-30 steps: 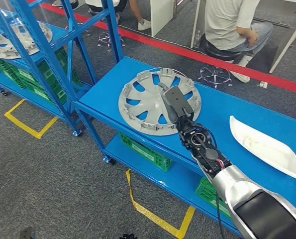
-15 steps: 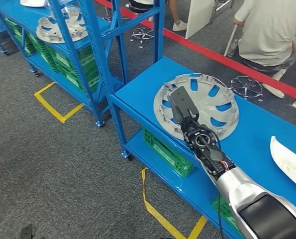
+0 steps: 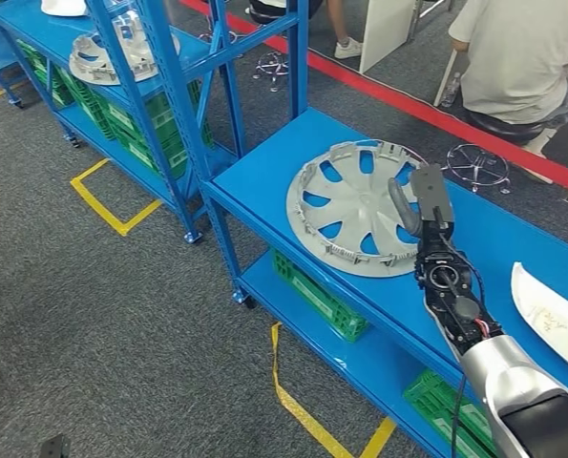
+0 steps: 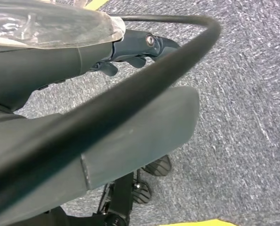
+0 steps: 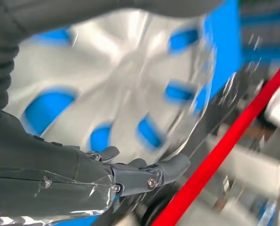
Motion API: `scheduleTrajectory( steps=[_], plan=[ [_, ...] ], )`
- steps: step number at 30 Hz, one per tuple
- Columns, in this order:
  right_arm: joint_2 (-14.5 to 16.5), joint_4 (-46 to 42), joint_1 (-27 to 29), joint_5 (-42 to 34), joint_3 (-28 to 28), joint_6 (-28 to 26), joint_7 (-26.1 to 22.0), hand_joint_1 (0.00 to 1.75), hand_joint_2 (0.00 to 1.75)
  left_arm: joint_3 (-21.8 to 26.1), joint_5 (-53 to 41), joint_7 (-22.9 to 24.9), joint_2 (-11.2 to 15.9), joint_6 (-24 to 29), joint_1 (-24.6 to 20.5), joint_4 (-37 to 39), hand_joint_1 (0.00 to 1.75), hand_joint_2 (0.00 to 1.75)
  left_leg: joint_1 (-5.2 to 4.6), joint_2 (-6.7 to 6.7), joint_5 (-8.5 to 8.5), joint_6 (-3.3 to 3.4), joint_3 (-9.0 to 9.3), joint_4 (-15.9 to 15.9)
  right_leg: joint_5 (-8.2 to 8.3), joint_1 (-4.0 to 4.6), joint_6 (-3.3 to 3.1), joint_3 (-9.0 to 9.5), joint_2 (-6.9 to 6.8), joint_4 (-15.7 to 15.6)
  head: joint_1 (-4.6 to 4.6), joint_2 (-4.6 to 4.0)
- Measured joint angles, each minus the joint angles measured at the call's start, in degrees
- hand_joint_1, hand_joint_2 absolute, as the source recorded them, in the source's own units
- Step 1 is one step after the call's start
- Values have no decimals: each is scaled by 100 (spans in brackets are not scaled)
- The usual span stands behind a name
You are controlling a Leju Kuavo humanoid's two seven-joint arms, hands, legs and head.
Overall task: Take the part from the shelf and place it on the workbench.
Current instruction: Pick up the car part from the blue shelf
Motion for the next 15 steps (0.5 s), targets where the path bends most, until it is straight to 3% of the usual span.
scheduleTrajectory(
  steps=[4,8,15],
  plan=[
    [-334,-262,184,491,-251,236,516,0,175,-42,26,-5,0,-28,-17,1,0,0,1,11,-3,-8,1,-1,1,1,-4,-1,8,0,-9,0],
    [-631,-315,210,970,-316,847,1028,0,175,-72,47,-7,0,-61,-18,1,0,0,-1,10,-5,-14,-3,-1,1,-1,-5,1,3,0,-12,0],
    [-785,6,-34,1656,-173,1452,1109,0,175,-84,125,-7,0,-82,-37,1,0,0,-9,9,-6,-15,-10,0,1,-14,-4,1,-1,-1,-3,-1]
  ],
)
